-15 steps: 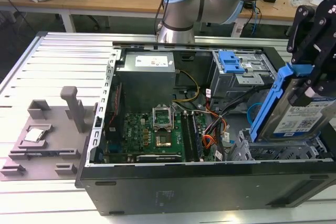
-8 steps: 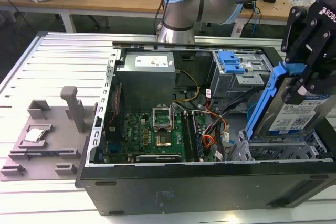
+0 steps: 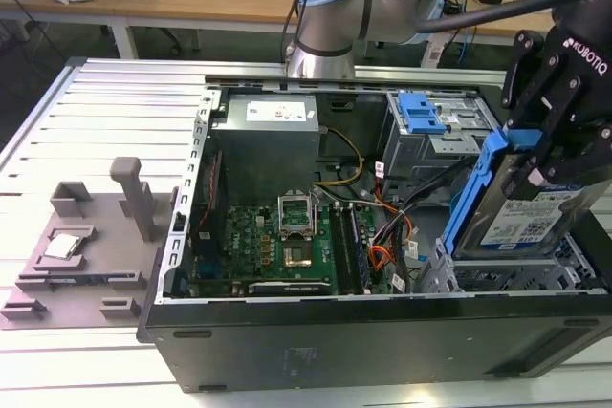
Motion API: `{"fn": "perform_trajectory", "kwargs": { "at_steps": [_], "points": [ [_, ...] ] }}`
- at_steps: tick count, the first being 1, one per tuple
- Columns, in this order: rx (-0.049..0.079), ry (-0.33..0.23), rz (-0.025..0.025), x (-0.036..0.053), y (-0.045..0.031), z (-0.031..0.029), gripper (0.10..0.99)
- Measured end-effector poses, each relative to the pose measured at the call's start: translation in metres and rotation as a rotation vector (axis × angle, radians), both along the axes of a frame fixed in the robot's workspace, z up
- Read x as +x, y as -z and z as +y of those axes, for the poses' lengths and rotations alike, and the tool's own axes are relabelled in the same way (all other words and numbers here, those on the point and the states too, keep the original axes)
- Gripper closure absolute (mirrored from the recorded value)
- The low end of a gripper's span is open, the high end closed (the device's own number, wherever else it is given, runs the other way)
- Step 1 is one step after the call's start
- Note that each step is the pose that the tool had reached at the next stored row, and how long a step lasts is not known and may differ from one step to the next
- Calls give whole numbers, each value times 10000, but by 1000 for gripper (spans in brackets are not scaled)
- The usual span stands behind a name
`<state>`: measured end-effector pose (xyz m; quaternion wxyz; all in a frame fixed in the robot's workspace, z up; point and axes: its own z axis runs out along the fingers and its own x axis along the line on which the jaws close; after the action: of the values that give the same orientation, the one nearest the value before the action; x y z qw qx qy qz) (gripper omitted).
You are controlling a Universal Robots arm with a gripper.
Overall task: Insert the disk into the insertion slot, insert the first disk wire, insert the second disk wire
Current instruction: 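Insert the disk into the insertion slot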
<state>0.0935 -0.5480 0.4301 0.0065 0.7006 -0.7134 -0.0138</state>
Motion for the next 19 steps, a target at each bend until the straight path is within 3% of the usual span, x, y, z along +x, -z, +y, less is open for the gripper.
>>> {"fn": "perform_trajectory", "kwargs": {
  "at_steps": [3, 9, 12, 16, 19],
  "points": [
    [14, 1, 4, -1, 87, -2, 722],
    [-1, -1, 17, 1, 139, 0, 722],
    [-1, 0, 208, 18, 157, 0, 722],
    [4, 1, 218, 24, 182, 0, 722],
    [2, 0, 225, 26, 255, 0, 722]
  ]
}}
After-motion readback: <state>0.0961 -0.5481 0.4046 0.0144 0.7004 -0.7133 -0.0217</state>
